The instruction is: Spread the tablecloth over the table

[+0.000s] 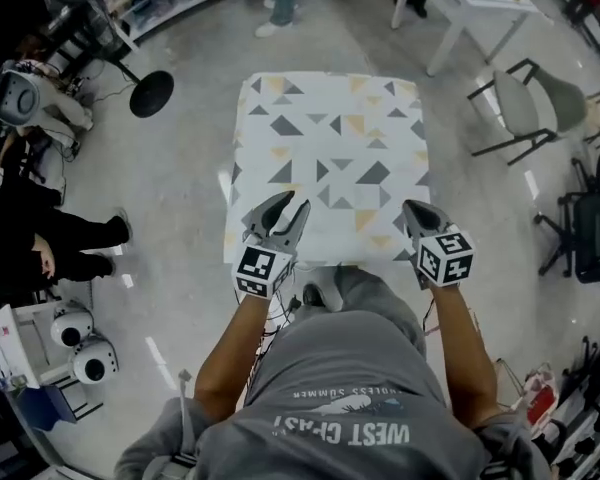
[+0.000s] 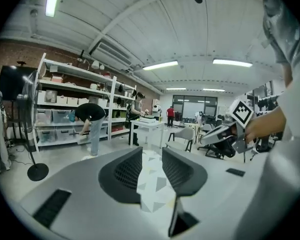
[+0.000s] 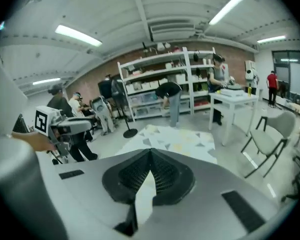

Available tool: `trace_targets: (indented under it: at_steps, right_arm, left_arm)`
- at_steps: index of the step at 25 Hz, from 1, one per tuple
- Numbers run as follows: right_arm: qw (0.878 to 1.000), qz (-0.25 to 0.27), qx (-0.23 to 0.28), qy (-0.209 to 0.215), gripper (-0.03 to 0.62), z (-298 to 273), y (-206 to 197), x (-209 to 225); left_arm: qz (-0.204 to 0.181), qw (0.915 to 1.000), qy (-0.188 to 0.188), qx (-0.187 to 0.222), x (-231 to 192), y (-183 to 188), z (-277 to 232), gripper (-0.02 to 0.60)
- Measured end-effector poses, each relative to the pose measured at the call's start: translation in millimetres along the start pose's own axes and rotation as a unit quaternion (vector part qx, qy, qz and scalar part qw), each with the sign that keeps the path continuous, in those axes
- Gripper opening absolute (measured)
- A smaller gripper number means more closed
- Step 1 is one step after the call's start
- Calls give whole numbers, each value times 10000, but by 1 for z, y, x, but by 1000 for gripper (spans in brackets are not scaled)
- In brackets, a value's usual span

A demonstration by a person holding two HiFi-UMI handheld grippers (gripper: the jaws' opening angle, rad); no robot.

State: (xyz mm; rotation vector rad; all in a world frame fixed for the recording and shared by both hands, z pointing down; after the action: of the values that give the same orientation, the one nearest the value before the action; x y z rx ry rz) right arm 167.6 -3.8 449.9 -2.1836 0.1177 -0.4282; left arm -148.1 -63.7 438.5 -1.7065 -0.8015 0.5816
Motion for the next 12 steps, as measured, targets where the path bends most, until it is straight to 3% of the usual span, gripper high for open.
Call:
trace_targets:
  at_steps: [4, 12]
  right_arm:
    - [9931, 625, 826, 552, 11, 22, 59, -66]
    - [9663, 1522, 1684, 1214, 11, 78, 122, -165]
  left_arm:
    - [-269, 9988, -69, 411, 11, 40, 23, 112]
    - [-647, 9900, -84, 1254, 26, 110, 71, 81]
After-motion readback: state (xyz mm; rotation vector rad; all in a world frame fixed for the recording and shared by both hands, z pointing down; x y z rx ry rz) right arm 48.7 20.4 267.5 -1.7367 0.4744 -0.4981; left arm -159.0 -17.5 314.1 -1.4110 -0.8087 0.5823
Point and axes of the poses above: the fingertips, and each gripper's own axes: z backward along the fingers, x to its right, y out of its top, the point moved 10 cm from there along z, backward along the fingers, and after that the axes turned 5 degrees about -z, right-handed, at the moved point
